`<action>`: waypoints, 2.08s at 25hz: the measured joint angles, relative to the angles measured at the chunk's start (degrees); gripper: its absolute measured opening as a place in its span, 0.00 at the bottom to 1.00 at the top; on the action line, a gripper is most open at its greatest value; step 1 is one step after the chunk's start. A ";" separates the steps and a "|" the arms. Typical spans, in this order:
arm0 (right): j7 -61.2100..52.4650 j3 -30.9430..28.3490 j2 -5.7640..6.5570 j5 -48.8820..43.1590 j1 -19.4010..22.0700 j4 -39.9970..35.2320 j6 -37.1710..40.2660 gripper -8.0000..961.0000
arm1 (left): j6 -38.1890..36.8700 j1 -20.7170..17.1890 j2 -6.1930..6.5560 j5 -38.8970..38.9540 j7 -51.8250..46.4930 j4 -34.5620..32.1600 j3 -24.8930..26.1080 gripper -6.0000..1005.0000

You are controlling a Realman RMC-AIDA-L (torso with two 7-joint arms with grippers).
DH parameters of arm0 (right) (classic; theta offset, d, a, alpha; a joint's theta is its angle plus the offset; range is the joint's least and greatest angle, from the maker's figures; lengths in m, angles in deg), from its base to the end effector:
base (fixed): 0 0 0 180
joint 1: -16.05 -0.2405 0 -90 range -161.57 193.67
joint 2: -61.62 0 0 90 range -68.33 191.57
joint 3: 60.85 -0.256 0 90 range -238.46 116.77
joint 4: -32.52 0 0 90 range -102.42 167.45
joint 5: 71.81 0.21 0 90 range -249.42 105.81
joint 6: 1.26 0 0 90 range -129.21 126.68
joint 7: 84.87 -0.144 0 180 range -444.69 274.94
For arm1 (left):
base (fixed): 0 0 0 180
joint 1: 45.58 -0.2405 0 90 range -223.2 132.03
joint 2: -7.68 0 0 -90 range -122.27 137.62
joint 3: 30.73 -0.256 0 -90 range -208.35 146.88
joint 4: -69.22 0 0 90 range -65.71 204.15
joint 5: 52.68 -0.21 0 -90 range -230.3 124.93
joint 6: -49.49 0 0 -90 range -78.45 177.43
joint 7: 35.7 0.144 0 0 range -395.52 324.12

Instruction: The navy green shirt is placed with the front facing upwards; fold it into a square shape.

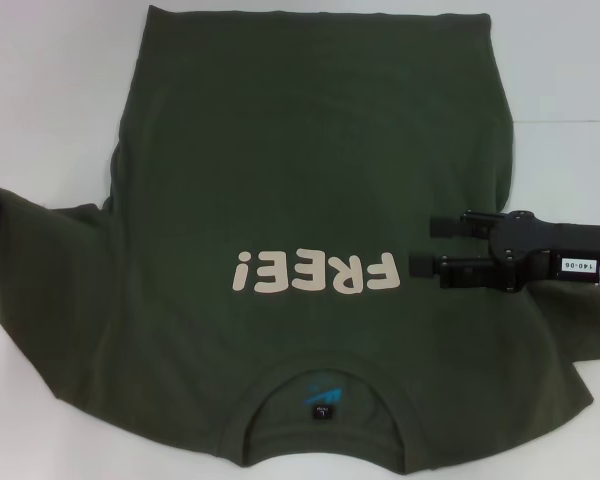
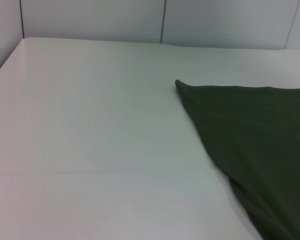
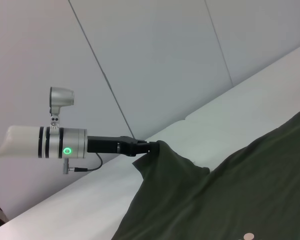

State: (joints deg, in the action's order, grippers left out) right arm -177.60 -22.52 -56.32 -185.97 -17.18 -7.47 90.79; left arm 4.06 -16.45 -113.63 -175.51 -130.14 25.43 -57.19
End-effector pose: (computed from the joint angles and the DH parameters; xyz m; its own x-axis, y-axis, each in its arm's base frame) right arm 0.2420 0.3458 0.0173 0.7053 -0.4628 -0.5370 -0.5646 -0.8248 -0.0307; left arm -0.3655 0.3814 0.0719 0.6081 0.5071 0.6108 0.7584 -0.1435 -0.6358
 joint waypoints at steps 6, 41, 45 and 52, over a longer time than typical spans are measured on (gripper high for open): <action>0.09 0.00 0.01 -0.01 0.01 0.00 -0.01 0.96 | -5.32 -1.64 -1.60 -0.19 -2.70 -3.73 -3.19 0.06; -9.13 -1.27 0.94 -0.19 0.50 -0.07 -2.49 0.96 | -31.36 -0.60 -2.85 22.48 -1.60 6.86 -15.35 0.68; -17.11 -1.34 1.53 -0.25 1.11 -0.39 -4.66 0.96 | -34.81 -0.30 -2.94 22.33 6.22 7.65 -17.95 0.77; -31.23 -2.42 3.32 -0.26 3.18 -0.23 -9.88 0.96 | -36.90 -0.07 -2.83 21.14 22.79 9.02 -24.16 0.78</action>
State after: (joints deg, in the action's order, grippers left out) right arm -208.83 -24.95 -53.00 -186.23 -14.00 -7.70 80.91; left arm -32.85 -16.52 -116.46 -154.37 -107.34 34.45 -81.34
